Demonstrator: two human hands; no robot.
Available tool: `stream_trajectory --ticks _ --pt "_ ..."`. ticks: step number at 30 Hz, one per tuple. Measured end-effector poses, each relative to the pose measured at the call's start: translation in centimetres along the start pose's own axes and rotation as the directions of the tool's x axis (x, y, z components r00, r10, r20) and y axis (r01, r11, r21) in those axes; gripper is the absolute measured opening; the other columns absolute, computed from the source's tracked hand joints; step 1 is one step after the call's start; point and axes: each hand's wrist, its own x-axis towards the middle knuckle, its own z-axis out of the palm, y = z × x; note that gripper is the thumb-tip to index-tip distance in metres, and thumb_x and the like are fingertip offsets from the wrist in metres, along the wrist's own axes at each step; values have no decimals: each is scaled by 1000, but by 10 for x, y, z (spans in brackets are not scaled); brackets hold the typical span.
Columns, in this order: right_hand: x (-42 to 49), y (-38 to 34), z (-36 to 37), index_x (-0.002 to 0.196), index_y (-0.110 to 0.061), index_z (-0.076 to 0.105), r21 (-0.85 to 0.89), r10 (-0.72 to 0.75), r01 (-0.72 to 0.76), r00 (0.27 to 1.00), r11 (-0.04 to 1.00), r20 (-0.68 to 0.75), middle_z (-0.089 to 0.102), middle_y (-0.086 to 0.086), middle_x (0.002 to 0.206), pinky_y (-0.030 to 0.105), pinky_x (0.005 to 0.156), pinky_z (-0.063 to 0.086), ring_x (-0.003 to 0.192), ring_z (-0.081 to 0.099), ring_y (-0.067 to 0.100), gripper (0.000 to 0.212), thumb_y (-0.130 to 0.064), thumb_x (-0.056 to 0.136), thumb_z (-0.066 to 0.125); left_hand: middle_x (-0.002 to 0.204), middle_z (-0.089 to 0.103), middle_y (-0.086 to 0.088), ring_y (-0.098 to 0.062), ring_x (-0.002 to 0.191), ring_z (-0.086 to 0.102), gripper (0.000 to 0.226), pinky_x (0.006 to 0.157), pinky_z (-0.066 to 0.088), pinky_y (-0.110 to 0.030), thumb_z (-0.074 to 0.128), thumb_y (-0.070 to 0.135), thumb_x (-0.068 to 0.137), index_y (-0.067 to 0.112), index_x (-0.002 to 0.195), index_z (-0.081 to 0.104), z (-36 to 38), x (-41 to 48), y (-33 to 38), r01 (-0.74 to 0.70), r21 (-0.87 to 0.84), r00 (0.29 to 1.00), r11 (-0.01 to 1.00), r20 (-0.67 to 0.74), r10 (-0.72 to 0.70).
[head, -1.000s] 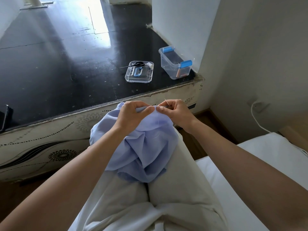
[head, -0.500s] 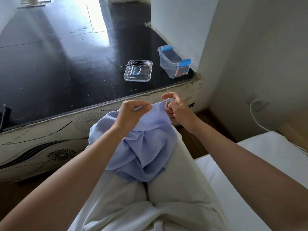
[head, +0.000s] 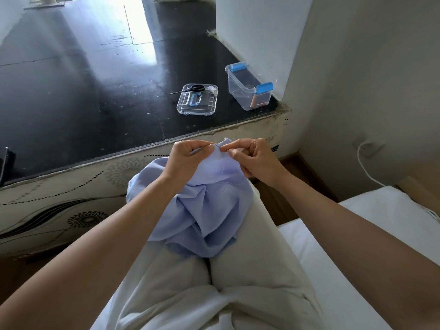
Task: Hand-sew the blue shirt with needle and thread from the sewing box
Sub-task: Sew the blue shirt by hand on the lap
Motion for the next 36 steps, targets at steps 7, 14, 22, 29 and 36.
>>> stream_trajectory --ticks 7,14,22,29,36 --pt "2 5 2 110 -27 68 20 -4 3 999 1000 46 67 27 80 31 57 52 66 59 43 23 -31 92 54 80 68 1 -8 70 60 8 68 51 -18 64 10 92 13 92 72 -2 0 0 55 -25 998 998 -14 -56" --pt "1 8 -1 117 -8 69 -59 -10 13 998 998 59 70 19 80 21 54 51 60 60 26 25 -16 98 55 81 68 -1 -1 65 61 9 66 51 -15 64 9 92 14 93 71 0 -1 0 33 2 999 999 -15 -33" --pt "2 2 -1 109 -19 67 -162 -38 50 996 986 76 66 13 69 26 60 54 57 58 23 19 -10 96 57 96 67 -8 -12 80 61 22 81 55 -21 58 14 97 -1 110 68 -5 5 -12 39 132 997 990 55 -46" --pt "2 -8 1 145 -12 40 -211 67 -24 978 977 199 59 2 64 11 51 46 46 53 2 49 -5 97 48 96 73 -11 -20 87 66 15 81 55 -29 64 15 93 7 101 74 -6 7 -17 -131 339 991 932 67 115" --pt "3 -10 5 114 -5 59 -276 68 -18 983 961 172 60 -2 64 13 55 49 53 59 4 20 -12 97 53 97 68 -12 -18 85 61 13 88 55 -37 60 12 94 6 103 68 -11 4 -18 -111 327 990 938 119 75"
